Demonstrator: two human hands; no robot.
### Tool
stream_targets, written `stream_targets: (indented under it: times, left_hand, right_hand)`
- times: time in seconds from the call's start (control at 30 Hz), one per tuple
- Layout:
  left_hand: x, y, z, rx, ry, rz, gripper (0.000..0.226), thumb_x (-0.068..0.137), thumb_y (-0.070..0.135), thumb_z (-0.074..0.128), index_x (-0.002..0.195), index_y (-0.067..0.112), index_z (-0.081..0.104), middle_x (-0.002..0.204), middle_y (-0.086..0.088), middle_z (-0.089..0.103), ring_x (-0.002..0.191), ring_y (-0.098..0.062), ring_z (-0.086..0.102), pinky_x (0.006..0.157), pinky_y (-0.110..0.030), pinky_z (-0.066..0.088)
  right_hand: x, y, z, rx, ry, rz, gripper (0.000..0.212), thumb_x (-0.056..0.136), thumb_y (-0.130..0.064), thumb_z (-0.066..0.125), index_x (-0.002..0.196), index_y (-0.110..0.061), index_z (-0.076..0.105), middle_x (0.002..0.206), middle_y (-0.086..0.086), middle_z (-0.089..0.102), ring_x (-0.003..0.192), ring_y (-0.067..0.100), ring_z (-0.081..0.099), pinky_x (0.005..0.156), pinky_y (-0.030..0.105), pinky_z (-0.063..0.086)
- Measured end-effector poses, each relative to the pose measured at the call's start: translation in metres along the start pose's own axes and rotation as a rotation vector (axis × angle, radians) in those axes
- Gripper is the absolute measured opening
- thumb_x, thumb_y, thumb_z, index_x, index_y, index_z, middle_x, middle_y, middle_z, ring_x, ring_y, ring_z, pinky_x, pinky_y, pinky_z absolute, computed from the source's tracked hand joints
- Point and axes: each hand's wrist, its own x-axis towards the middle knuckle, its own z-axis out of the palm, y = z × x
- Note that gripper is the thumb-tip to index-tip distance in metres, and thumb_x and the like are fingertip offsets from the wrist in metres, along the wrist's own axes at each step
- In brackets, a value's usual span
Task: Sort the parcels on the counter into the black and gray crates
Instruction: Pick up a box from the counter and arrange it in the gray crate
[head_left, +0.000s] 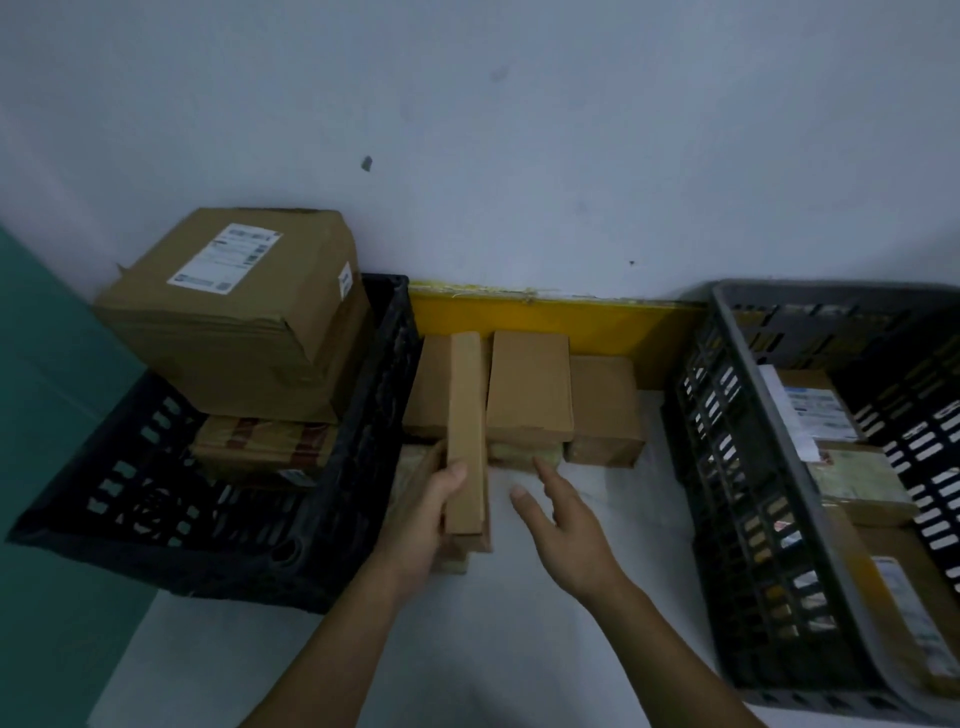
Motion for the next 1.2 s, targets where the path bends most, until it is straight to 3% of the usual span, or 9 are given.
stream_targets:
  times: [0.1, 0.23, 0.4, 0.57, 0.73, 0.83, 0.97, 1.07, 1.2]
  left_hand:
    - [-0.001, -0.001, 0.007, -0.326, -0.190, -0.081, 0.076, 0.091, 0.058, 0.060, 0.154, 0.016, 0.055, 0.151, -0.016, 0.062, 0.141, -0.035, 0.058, 0.118, -0.055, 0.043]
    - [0.006, -0.004, 0.011, -0.360, -0.200, -0.121, 0.057, 0.095, 0.053, 0.062, 0.140, 0.018, 0.071, 0.147, -0.017, 0.065, 0.137, -0.035, 0.063, 0.103, -0.043, 0.059]
    - [0.018, 0.000, 0.019, -0.032, 0.088, -0.044, 0.041, 0.097, 0.041, 0.064, 0.137, 0.034, 0.070, 0.127, -0.003, 0.078, 0.116, -0.022, 0.075, 0.094, -0.045, 0.061]
    - [0.028, 0.010, 0.029, 0.336, 0.134, 0.157, 0.039, 0.099, 0.036, 0.072, 0.133, 0.052, 0.059, 0.120, 0.030, 0.071, 0.114, 0.003, 0.069, 0.092, -0.028, 0.059]
    - [0.031, 0.007, 0.049, 0.549, 0.140, 0.261, 0.047, 0.105, 0.021, 0.066, 0.150, 0.031, 0.057, 0.135, 0.018, 0.068, 0.123, 0.000, 0.064, 0.104, -0.035, 0.057]
    - [0.031, 0.012, 0.065, 0.571, 0.093, 0.306, 0.050, 0.106, 0.023, 0.065, 0.154, 0.031, 0.053, 0.140, 0.016, 0.066, 0.127, -0.004, 0.063, 0.099, -0.029, 0.057]
    - [0.033, 0.018, 0.098, 0.570, -0.022, 0.368, 0.050, 0.105, 0.024, 0.066, 0.153, 0.029, 0.055, 0.137, 0.017, 0.068, 0.124, -0.002, 0.064, 0.100, -0.032, 0.058]
    - [0.033, 0.019, 0.133, 0.606, -0.169, 0.389, 0.048, 0.106, 0.034, 0.065, 0.152, 0.034, 0.052, 0.138, 0.022, 0.066, 0.124, 0.002, 0.063, 0.100, -0.030, 0.057]
    - [0.024, 0.016, 0.181, 0.681, -0.261, 0.376, 0.081, 0.100, 0.070, 0.046, 0.168, 0.030, 0.028, 0.173, 0.008, 0.031, 0.157, -0.012, 0.032, 0.127, -0.047, 0.034]
  right_hand:
    - [-0.009, -0.017, -0.002, 0.254, -0.110, 0.022, 0.071, 0.099, -0.068, 0.064, 0.160, -0.062, 0.028, 0.151, -0.024, 0.059, 0.132, 0.006, 0.064, 0.103, 0.035, 0.060]
    - [-0.019, -0.023, -0.015, 0.373, 0.040, -0.003, 0.070, 0.102, -0.049, 0.071, 0.146, -0.076, 0.024, 0.136, -0.031, 0.065, 0.126, 0.002, 0.066, 0.098, 0.037, 0.064]
    - [-0.028, -0.017, -0.042, 0.313, 0.209, -0.026, 0.078, 0.106, -0.038, 0.067, 0.161, -0.061, 0.017, 0.129, -0.055, 0.054, 0.125, -0.011, 0.061, 0.106, 0.037, 0.060]
    - [-0.036, -0.021, -0.052, 0.277, 0.289, -0.052, 0.073, 0.109, -0.031, 0.062, 0.159, -0.060, 0.017, 0.157, -0.023, 0.051, 0.137, 0.005, 0.059, 0.113, 0.046, 0.055]
    - [-0.051, -0.035, -0.067, -0.105, 0.341, -0.171, 0.074, 0.112, -0.033, 0.053, 0.168, -0.051, 0.008, 0.157, -0.024, 0.045, 0.131, -0.007, 0.054, 0.103, 0.027, 0.056]
    - [-0.065, -0.040, -0.089, -0.340, 0.396, -0.187, 0.060, 0.113, -0.037, 0.048, 0.169, -0.042, 0.026, 0.154, -0.005, 0.051, 0.116, 0.004, 0.060, 0.090, 0.026, 0.060]
    - [-0.090, -0.046, -0.132, -0.429, 0.440, -0.118, 0.054, 0.114, -0.035, 0.049, 0.165, -0.044, 0.036, 0.146, -0.003, 0.058, 0.112, 0.009, 0.064, 0.089, 0.034, 0.061]
    - [-0.117, -0.046, -0.168, -0.428, 0.516, -0.073, 0.054, 0.112, -0.035, 0.053, 0.163, -0.044, 0.040, 0.139, -0.016, 0.058, 0.108, -0.007, 0.061, 0.084, 0.014, 0.054]
    - [-0.145, -0.041, -0.215, -0.423, 0.624, -0.021, 0.052, 0.111, -0.033, 0.053, 0.161, -0.044, 0.044, 0.133, -0.017, 0.061, 0.105, 0.000, 0.064, 0.081, 0.018, 0.055]
